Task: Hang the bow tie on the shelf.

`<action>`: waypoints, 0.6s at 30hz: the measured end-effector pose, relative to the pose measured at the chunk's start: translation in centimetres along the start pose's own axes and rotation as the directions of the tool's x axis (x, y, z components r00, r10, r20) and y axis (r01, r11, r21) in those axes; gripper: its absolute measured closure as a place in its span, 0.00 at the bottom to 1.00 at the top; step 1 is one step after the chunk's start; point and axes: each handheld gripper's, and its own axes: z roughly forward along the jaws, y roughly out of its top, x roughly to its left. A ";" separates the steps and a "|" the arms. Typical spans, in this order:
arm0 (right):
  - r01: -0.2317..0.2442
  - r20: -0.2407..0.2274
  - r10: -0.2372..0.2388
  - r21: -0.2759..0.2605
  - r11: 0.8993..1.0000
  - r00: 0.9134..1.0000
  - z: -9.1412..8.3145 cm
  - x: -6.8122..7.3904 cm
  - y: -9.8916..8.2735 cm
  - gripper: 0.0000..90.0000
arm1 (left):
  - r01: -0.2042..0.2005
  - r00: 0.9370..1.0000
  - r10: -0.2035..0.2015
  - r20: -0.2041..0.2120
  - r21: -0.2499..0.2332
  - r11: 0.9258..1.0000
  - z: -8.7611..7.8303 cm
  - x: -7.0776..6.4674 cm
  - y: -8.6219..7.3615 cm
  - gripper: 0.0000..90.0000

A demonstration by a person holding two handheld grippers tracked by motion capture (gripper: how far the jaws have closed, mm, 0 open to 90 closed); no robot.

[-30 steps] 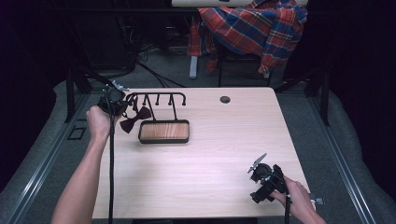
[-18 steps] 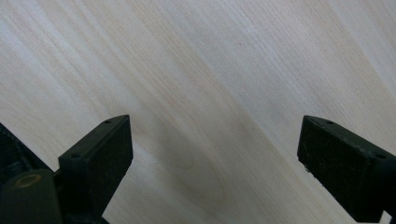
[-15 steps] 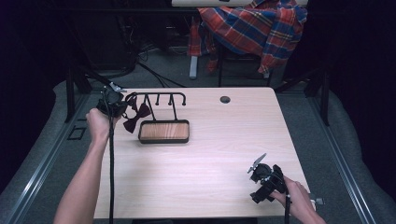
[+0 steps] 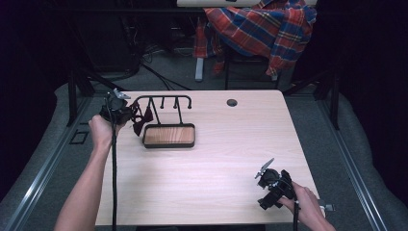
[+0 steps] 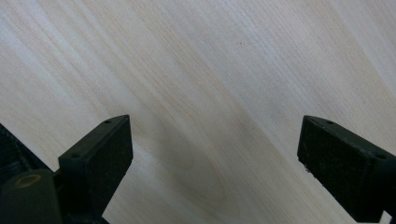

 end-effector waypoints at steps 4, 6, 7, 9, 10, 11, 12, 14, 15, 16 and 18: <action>-0.001 0.001 0.001 -0.001 1.000 1.000 0.0 0.0 0.0 0.11 | 0.005 1.000 -0.005 0.003 0.001 1.000 -0.1 0.1 -0.1 0.85; -0.001 0.002 0.001 -0.001 1.000 1.000 0.0 0.0 0.0 0.11 | 0.011 1.000 -0.011 0.003 -0.002 1.000 -0.1 0.2 -0.1 0.82; 0.000 0.001 0.000 0.000 1.000 1.000 0.0 0.0 0.0 0.11 | 0.015 1.000 -0.015 0.006 -0.005 1.000 -0.2 0.2 -0.1 0.81; 0.000 0.001 0.000 0.001 1.000 1.000 0.0 0.0 0.0 0.11 | 0.013 1.000 -0.013 0.005 -0.007 1.000 -0.2 0.3 -0.1 0.81; -0.001 0.005 0.001 0.002 1.000 1.000 0.0 0.0 0.0 0.11 | 0.012 1.000 -0.012 0.011 -0.008 1.000 -0.3 0.3 -0.1 0.81; -0.001 0.004 0.001 0.005 1.000 1.000 0.0 0.0 0.0 0.11 | 0.005 1.000 -0.005 0.012 -0.012 1.000 -0.4 0.2 0.0 0.86; 0.000 0.004 0.000 0.005 1.000 1.000 0.1 0.0 0.0 0.11 | 0.000 1.000 0.000 0.005 -0.015 1.000 -0.5 0.2 0.1 0.90; 0.000 0.004 0.000 0.007 1.000 1.000 0.1 0.0 0.0 0.11 | -0.002 1.000 0.002 0.000 -0.026 1.000 -0.5 0.2 0.3 0.96; 0.000 0.004 0.000 0.008 1.000 1.000 0.1 0.0 0.0 0.11 | -0.002 1.000 0.002 0.000 -0.026 1.000 -0.6 0.2 0.4 0.97; -0.007 -0.004 0.007 -0.004 1.000 1.000 0.2 0.0 0.0 0.11 | -0.003 1.000 0.003 -0.001 -0.028 1.000 -0.6 0.2 0.5 0.98; -0.005 -0.002 0.005 0.001 1.000 1.000 0.2 0.0 0.0 0.11 | -0.008 1.000 0.007 -0.008 -0.026 1.000 -0.5 0.2 0.9 0.98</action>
